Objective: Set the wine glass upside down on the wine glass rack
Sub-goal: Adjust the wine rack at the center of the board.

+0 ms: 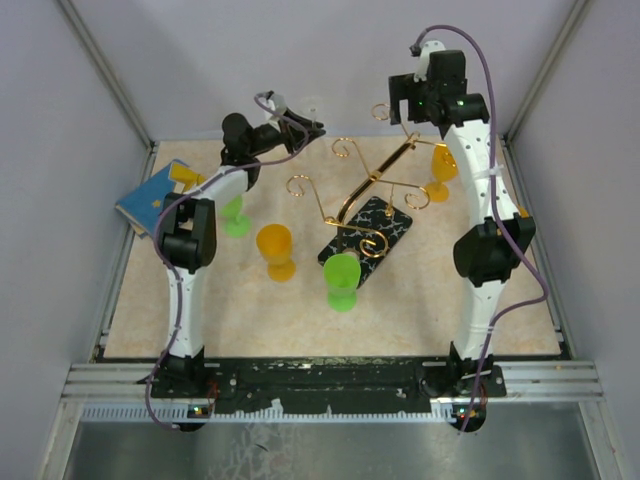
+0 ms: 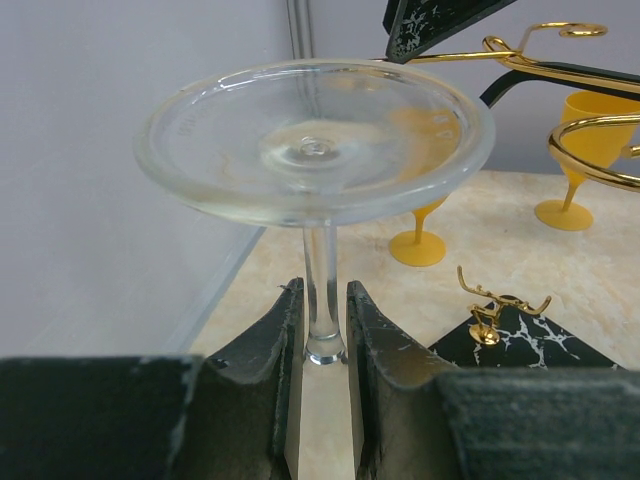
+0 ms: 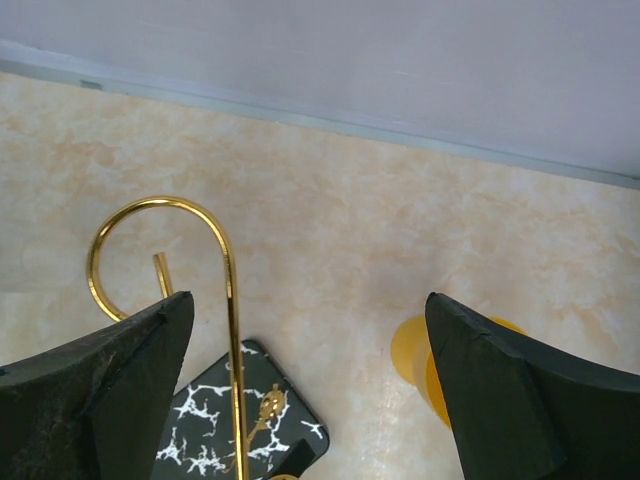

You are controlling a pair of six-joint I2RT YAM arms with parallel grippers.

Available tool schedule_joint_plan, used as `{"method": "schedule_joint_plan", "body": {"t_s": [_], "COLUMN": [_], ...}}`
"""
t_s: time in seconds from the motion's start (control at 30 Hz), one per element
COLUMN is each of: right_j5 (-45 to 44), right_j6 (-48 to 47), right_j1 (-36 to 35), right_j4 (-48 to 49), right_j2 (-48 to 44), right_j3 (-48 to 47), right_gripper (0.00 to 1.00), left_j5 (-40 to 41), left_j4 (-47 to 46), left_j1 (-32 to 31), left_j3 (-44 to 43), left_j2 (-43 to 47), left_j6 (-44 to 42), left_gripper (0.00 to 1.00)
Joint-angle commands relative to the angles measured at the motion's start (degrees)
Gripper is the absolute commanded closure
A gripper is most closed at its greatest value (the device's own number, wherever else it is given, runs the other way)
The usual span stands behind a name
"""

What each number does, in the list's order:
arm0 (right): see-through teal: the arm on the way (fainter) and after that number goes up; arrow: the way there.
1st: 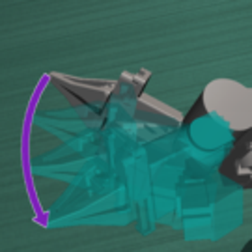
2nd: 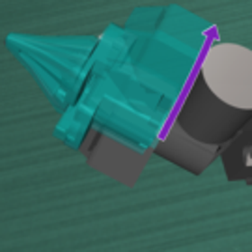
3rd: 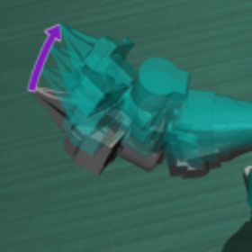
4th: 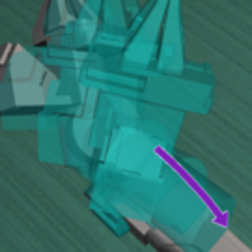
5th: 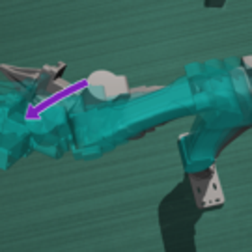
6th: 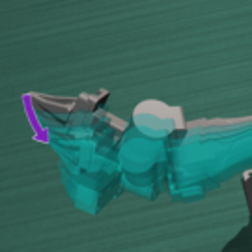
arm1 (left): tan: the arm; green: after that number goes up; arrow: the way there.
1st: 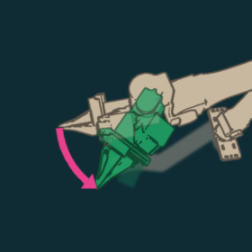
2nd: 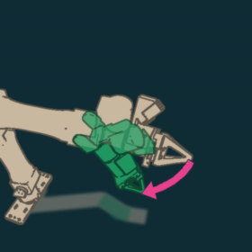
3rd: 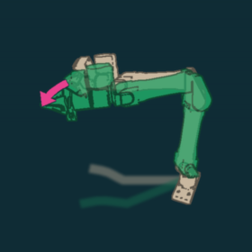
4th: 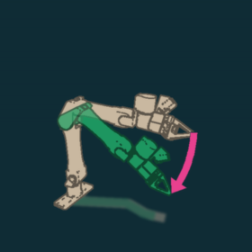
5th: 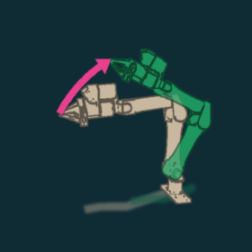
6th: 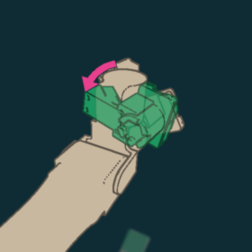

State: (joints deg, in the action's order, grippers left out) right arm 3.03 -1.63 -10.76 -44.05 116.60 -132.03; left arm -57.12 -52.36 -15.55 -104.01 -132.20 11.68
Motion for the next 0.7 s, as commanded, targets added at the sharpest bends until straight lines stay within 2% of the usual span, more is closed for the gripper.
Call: {"method": "schedule_joint_plan", "body": {"t_s": [0.0, 0.43, 0.67], "right_j5": [-8.3, -9.9, -13.4], "right_j6": [2.9, 7.4, 6.4], "right_j1": [-0.3, -0.2, -0.1], "right_j4": [1.6, 6.9, -1.2], "right_j2": [-1.9, -3.1, 3.2], "right_j3": [-2.0, 1.3, -4.7], "right_gripper": [0.01, 0.01, 0.01], "left_j5": [-1.2, -1.8, -1.8], "left_j4": [-3.0, -4.6, -4.9], "left_j1": [0.9, 2.8, 3.2], "left_j3": [0.1, 1.1, 1.6], "left_j2": [2.4, 2.8, 2.8], "left_j6": [0.6, 2.2, 2.4], "left_gripper": [1.00, 1.00, 1.00]}}
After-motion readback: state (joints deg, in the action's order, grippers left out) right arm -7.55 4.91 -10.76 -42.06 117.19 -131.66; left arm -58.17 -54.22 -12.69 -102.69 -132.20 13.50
